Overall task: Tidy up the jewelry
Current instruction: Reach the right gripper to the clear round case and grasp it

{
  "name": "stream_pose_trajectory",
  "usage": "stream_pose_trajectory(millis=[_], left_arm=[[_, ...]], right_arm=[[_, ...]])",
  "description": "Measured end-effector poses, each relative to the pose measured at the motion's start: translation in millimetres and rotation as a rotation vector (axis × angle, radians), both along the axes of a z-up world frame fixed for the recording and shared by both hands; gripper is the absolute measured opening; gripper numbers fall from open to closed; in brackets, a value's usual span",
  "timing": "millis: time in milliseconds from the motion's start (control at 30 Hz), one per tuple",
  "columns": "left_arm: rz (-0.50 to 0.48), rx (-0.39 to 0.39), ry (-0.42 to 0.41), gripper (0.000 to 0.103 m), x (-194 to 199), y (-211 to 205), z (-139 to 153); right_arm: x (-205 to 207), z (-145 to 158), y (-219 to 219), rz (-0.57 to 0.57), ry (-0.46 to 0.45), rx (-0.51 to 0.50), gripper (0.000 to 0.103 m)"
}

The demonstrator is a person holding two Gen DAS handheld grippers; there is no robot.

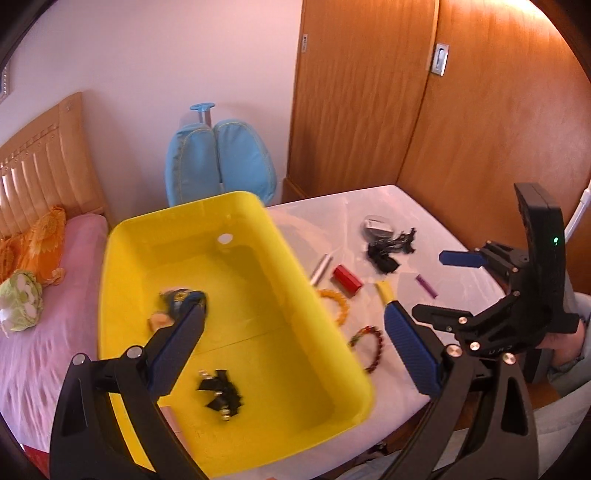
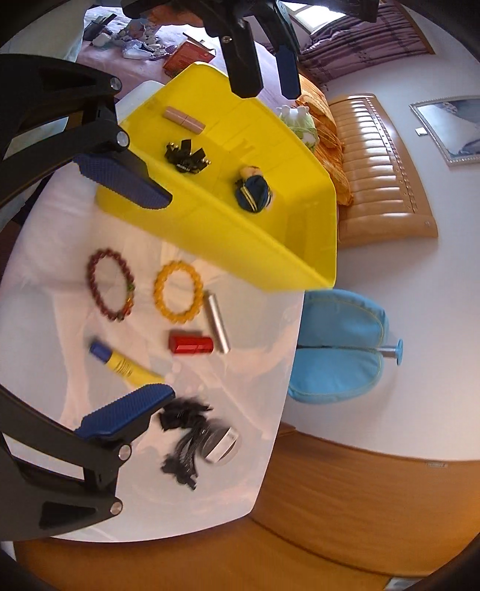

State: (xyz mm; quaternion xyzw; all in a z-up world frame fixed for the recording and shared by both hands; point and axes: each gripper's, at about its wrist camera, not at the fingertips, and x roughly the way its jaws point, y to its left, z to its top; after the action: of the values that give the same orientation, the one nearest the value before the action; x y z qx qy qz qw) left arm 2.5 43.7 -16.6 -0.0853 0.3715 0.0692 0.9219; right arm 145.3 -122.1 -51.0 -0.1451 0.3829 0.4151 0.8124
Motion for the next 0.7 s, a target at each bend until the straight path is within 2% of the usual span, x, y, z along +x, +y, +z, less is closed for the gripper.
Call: stream_pose_trajectory(millis=[133, 233, 333, 500, 700], left_arm=[[-0.022, 0.009, 0.002, 0.095, 33, -51, 1], [-0.028, -0.006, -0.004, 0.095, 49, -83, 0], [-0.054, -0.033, 0.026, 0.095, 63, -105, -8], [-0.083, -0.019, 0.105, 0.095, 105, -118, -24], [-0.080, -0.010, 0.174, 0.095, 170, -103, -49]], right_arm=[[24, -6, -66, -0.062, 0.019, 0.022, 0.097], [39, -10, -100, -0.073, 0.029, 0.009, 0.097], [53, -15, -122, -0.070, 0.042, 0.008, 0.097], [83, -32, -128, -0.100, 0.080, -0.004, 0.097], [138, -59, -108, -0.147, 0.113, -0.056, 0.097]])
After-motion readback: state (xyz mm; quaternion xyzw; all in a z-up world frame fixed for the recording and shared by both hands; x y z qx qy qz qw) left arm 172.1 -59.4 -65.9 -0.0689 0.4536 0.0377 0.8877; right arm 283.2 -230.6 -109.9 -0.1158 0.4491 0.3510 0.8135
